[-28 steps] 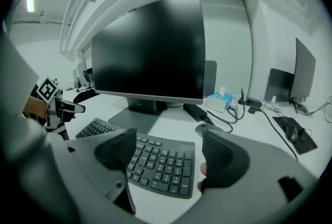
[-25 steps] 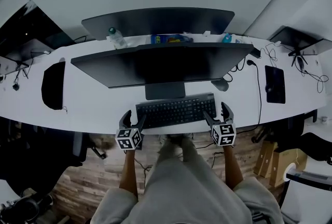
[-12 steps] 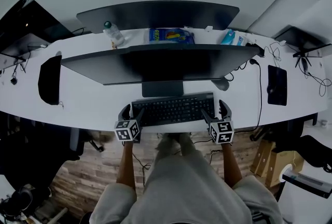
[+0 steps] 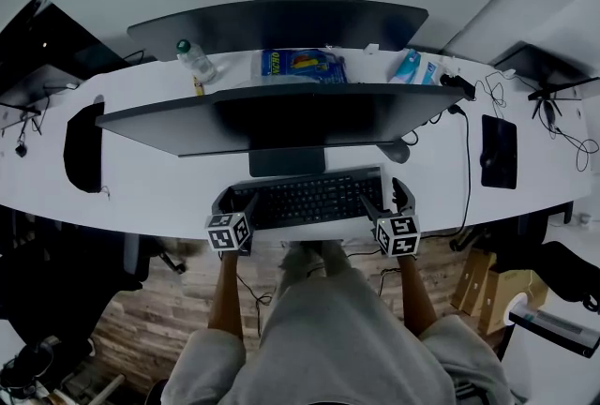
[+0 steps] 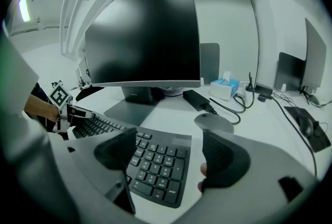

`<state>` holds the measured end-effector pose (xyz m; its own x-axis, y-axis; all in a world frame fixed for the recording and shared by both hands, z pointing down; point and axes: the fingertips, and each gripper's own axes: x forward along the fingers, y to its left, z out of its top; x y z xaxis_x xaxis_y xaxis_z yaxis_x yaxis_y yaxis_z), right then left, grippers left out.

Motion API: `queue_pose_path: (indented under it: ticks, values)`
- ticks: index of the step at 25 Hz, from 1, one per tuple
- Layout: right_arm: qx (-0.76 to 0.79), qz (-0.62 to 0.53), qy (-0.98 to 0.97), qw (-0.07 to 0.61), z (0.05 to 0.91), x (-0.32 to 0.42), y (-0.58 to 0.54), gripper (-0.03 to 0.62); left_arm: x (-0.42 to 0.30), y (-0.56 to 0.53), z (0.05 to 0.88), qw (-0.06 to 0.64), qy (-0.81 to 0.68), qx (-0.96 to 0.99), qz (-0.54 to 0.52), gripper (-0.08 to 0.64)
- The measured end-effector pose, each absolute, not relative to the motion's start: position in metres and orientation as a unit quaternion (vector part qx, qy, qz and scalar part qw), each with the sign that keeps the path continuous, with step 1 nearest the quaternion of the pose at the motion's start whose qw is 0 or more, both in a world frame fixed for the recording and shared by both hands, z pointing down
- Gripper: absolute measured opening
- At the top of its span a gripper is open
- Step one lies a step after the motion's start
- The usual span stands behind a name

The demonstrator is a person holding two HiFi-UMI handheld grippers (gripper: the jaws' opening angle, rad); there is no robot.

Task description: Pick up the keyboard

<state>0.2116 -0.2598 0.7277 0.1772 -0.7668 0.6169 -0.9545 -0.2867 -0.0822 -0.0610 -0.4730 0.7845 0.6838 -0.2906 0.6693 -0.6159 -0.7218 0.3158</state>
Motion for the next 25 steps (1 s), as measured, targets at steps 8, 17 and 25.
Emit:
queue_pose_path:
  ticks: [8, 17, 25]
  values:
    - [0.740, 0.321, -0.571, 0.155, 0.754, 0.215, -0.264, 0.391, -0.059, -0.473, 0.786, 0.266, -0.259, 0.878, 0.301, 0.333]
    - [0.728, 0.348, -0.571, 0.151, 0.779, 0.217, -0.283, 0.391, -0.058, -0.473, 0.788, 0.268, -0.257, 0.878, 0.302, 0.333]
    - [0.727, 0.372, -0.559, 0.139, 0.793, 0.222, -0.287, 0.391, -0.059, -0.473, 0.788, 0.269, -0.258, 0.878, 0.301, 0.333]
